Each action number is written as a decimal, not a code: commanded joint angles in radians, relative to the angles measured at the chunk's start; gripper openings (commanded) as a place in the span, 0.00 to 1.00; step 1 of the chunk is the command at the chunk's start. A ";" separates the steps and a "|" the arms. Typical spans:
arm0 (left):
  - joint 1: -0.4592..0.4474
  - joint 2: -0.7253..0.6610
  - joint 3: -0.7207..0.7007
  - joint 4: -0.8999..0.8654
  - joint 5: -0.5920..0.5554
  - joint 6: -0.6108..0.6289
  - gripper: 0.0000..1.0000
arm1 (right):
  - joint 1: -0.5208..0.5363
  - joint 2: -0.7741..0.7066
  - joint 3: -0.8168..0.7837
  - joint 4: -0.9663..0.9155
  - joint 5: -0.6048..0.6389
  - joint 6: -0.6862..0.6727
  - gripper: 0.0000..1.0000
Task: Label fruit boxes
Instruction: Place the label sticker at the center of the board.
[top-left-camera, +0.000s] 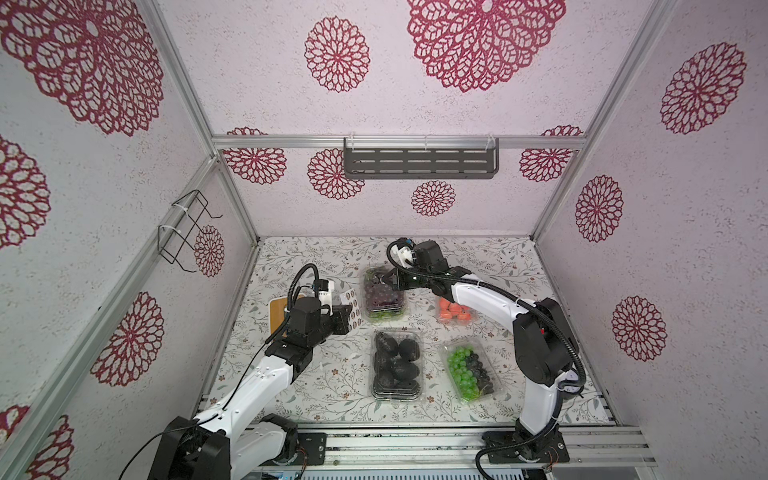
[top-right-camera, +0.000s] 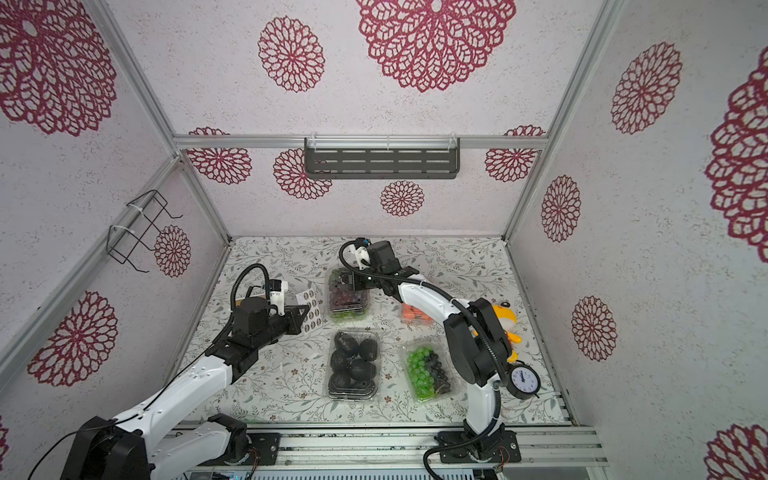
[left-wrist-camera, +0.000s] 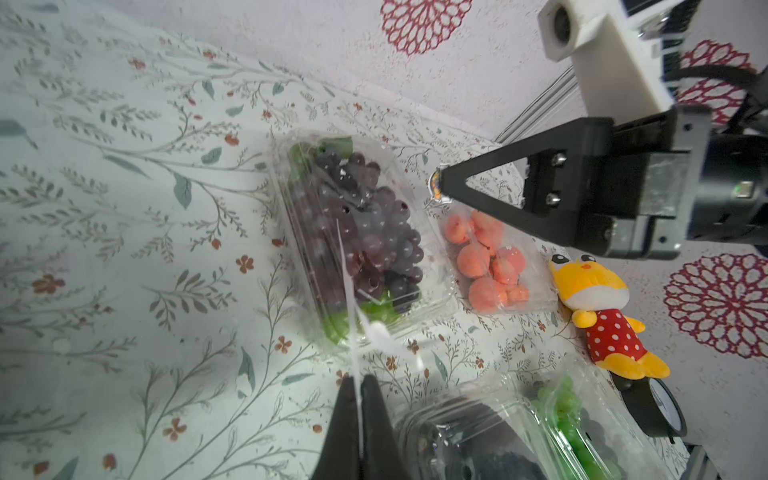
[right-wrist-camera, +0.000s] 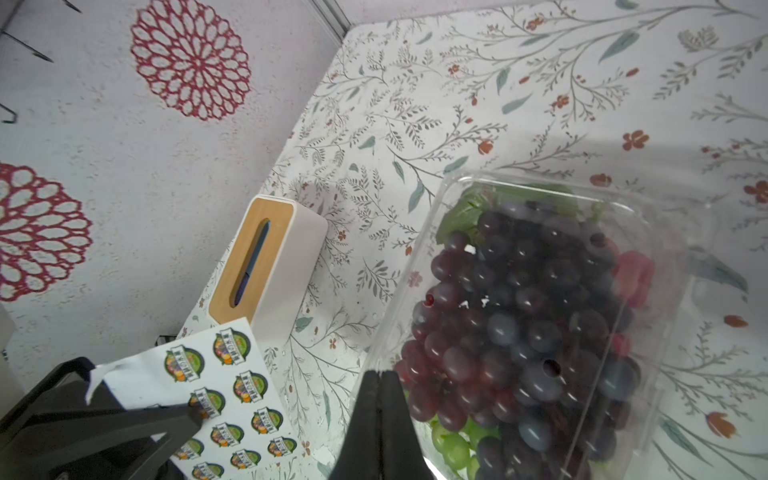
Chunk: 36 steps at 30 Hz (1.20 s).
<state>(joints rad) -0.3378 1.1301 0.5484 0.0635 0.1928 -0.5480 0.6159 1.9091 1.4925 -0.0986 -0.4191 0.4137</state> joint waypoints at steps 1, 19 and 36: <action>0.012 0.069 0.004 -0.090 0.029 -0.073 0.00 | -0.004 0.025 0.098 -0.121 0.001 -0.049 0.00; 0.004 0.193 0.013 -0.237 -0.067 -0.090 0.00 | 0.004 0.240 0.335 -0.356 0.081 -0.074 0.00; -0.010 0.236 0.048 -0.309 -0.155 -0.079 0.06 | 0.076 0.273 0.409 -0.507 0.353 -0.127 0.00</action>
<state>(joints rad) -0.3424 1.3586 0.5766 -0.2317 0.0620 -0.6254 0.6907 2.1674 1.8698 -0.5438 -0.1085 0.3058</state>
